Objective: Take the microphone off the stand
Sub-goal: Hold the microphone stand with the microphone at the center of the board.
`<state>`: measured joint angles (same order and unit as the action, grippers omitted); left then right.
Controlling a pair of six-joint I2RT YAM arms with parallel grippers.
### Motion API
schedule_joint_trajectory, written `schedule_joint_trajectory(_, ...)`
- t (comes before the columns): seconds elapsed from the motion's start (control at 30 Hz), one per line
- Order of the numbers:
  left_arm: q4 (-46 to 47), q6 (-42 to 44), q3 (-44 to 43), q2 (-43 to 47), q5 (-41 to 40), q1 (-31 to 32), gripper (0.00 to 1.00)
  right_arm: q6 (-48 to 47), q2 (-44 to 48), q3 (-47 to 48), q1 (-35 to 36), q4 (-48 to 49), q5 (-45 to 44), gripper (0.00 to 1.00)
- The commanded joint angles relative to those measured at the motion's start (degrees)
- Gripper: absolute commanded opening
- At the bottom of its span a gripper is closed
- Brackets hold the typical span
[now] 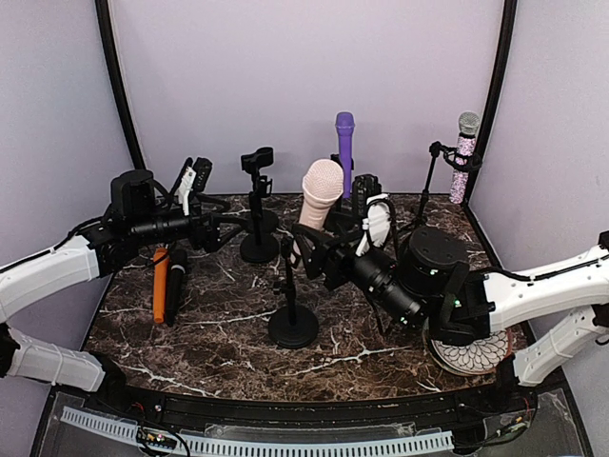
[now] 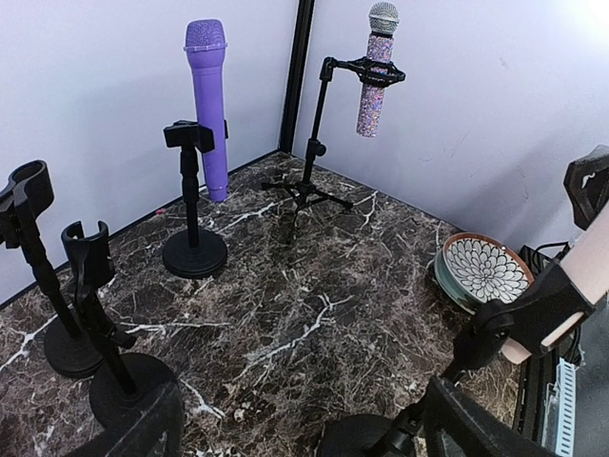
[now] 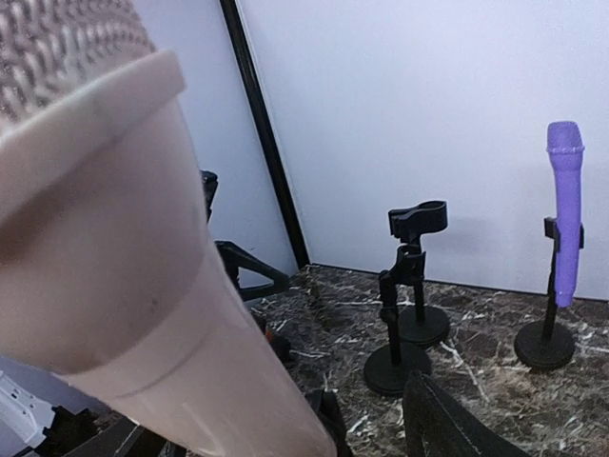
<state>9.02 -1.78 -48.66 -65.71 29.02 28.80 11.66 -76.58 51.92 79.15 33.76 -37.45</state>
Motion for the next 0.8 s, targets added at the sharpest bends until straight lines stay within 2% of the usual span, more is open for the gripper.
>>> schedule_joint_trajectory(0.0, -0.75, -0.21, 0.06, 1.30, -0.01, 0.21, 0.89, -4.30, -2.09, 2.88, 0.44, 4.13, -4.12, 0.64)
schedule_joint_trajectory(0.07, -0.86, -0.18, -0.08, 0.95, 0.39, 0.20, 0.89, -4.79, -2.72, 3.28, 0.40, 4.07, -3.72, 0.47)
schedule_joint_trajectory(0.27, -1.19, 0.33, -0.24, 0.24, 1.29, 0.29, 0.89, -7.50, -2.26, 2.10, 0.15, 4.36, -1.88, 0.28)
schedule_joint_trajectory(0.47, -0.83, 0.83, -0.48, -1.35, 6.71, 0.36, 0.89, -11.36, 0.19, 0.04, -2.27, 3.22, 5.70, 0.21)
schedule_joint_trajectory(0.63, -2.64, 4.26, -1.15, -3.08, 11.21, 1.88, 0.89, -12.99, 2.56, -1.72, -4.72, 1.25, 15.10, 0.20)
schedule_joint_trajectory(0.77, -4.89, 5.79, -1.66, -4.06, 9.36, 5.84, 0.88, -13.46, 4.83, -3.32, -7.13, 0.42, 23.33, 0.20)
